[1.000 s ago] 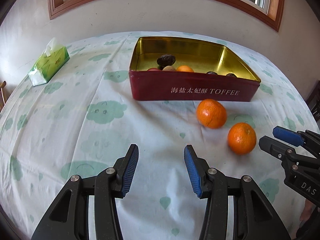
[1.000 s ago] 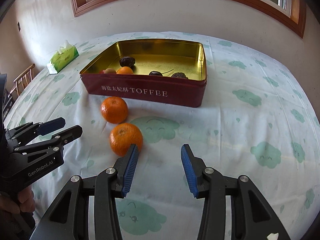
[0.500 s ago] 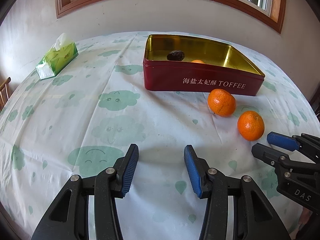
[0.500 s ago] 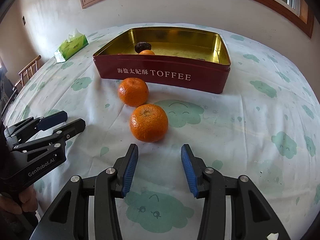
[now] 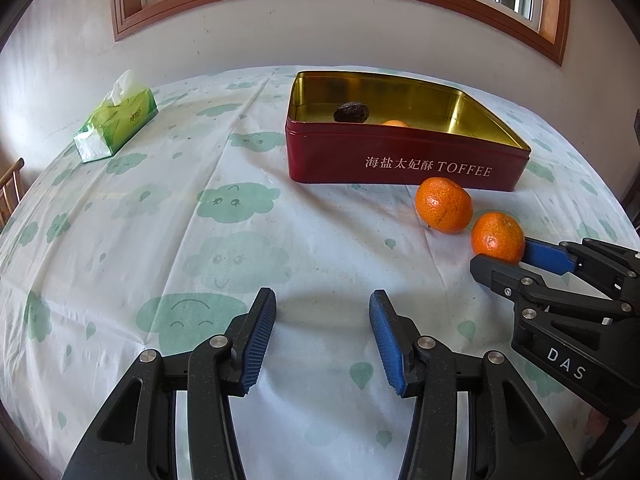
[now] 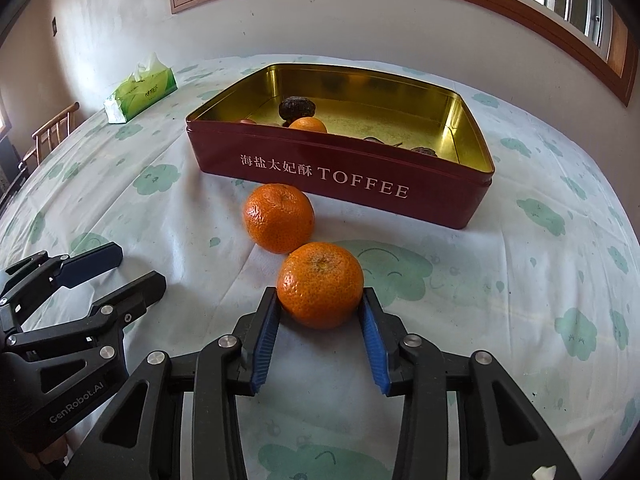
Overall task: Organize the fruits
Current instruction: 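Close the right tool on one mandarin while the left tool grasps the other mandarin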
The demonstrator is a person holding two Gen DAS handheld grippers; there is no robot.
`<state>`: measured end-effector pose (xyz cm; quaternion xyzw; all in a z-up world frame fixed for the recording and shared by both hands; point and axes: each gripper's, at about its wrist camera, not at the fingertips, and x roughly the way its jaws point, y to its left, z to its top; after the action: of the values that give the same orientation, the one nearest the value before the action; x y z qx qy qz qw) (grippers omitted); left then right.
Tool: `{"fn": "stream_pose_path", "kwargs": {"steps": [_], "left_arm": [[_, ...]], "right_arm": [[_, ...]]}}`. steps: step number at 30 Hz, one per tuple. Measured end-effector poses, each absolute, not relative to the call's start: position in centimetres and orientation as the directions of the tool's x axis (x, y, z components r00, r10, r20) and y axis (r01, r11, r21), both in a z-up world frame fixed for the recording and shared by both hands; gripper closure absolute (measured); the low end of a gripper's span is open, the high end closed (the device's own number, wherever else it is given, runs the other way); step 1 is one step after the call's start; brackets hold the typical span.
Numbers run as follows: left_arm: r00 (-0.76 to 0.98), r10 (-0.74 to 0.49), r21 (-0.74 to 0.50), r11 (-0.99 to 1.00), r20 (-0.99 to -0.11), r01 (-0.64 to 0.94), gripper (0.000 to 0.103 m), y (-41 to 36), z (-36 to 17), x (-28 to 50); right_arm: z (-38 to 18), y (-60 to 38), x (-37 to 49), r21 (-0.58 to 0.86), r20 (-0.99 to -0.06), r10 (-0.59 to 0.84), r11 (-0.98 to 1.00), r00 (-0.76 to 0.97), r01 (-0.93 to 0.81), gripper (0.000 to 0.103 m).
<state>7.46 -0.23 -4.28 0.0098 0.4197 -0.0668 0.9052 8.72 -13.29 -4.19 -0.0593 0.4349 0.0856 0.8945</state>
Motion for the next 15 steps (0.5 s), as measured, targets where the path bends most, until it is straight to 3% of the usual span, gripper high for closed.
{"fn": "stream_pose_path", "kwargs": {"steps": [15], "left_arm": [[0.614,-0.131,-0.039,0.986,-0.778,0.16,0.048,-2.4,-4.1,8.8]], "right_arm": [[-4.1,-18.5,9.0,-0.021,-0.779,0.046,0.995,0.625,-0.1,0.067]]}}
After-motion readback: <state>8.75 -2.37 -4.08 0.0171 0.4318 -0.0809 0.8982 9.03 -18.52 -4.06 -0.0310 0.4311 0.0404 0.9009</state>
